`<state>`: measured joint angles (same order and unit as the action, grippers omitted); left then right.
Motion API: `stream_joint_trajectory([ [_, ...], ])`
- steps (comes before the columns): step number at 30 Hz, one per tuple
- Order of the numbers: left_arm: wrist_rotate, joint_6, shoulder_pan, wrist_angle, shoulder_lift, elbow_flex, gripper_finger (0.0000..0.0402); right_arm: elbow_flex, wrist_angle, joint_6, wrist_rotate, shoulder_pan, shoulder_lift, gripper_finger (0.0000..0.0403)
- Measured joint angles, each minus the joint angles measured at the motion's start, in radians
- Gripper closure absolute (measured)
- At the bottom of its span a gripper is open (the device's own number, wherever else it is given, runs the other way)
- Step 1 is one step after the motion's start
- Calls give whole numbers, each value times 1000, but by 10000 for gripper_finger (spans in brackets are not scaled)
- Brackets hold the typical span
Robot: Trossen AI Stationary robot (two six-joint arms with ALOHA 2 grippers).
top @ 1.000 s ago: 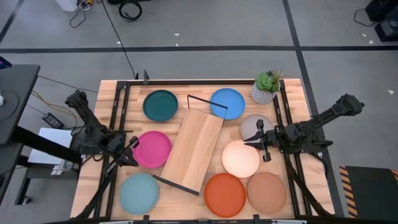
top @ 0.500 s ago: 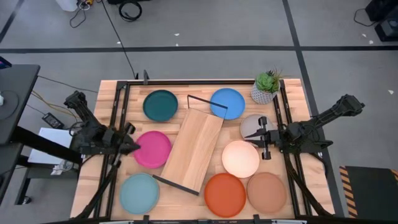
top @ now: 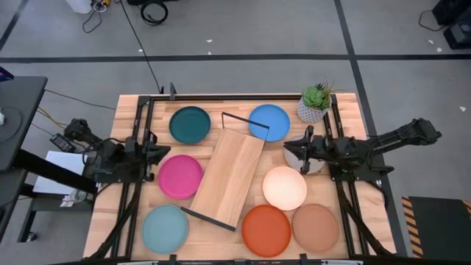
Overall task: Place and stack plates onto a shelf
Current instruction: Put the gray plate on the shelf
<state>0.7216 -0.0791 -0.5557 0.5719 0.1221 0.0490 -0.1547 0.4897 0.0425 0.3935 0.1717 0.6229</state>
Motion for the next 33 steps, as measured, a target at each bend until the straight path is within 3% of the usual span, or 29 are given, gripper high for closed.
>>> stream_joint_trajectory([
  [4, 0, 37, 23, -2, 1, 0, 379, -92, -191, 54, -82, -21, 83, 347],
  [11, 0, 83, 27, -55, 2, 0, 379, -306, -696, 331, -11, -27, 290, 347],
  [15, 0, 119, 27, -55, 2, 0, 379, -384, -851, 431, 8, -27, 398, 347],
  [20, 0, 89, 26, -90, 2, 0, 379, -460, -1028, 434, -29, -27, 511, 342],
  [24, 0, 88, 26, -112, 2, 0, 379, -490, -1092, 478, -34, -32, 590, 320],
  [33, 0, 95, 26, -114, 2, 0, 379, -497, -1104, 564, -56, -112, 745, 230],
])
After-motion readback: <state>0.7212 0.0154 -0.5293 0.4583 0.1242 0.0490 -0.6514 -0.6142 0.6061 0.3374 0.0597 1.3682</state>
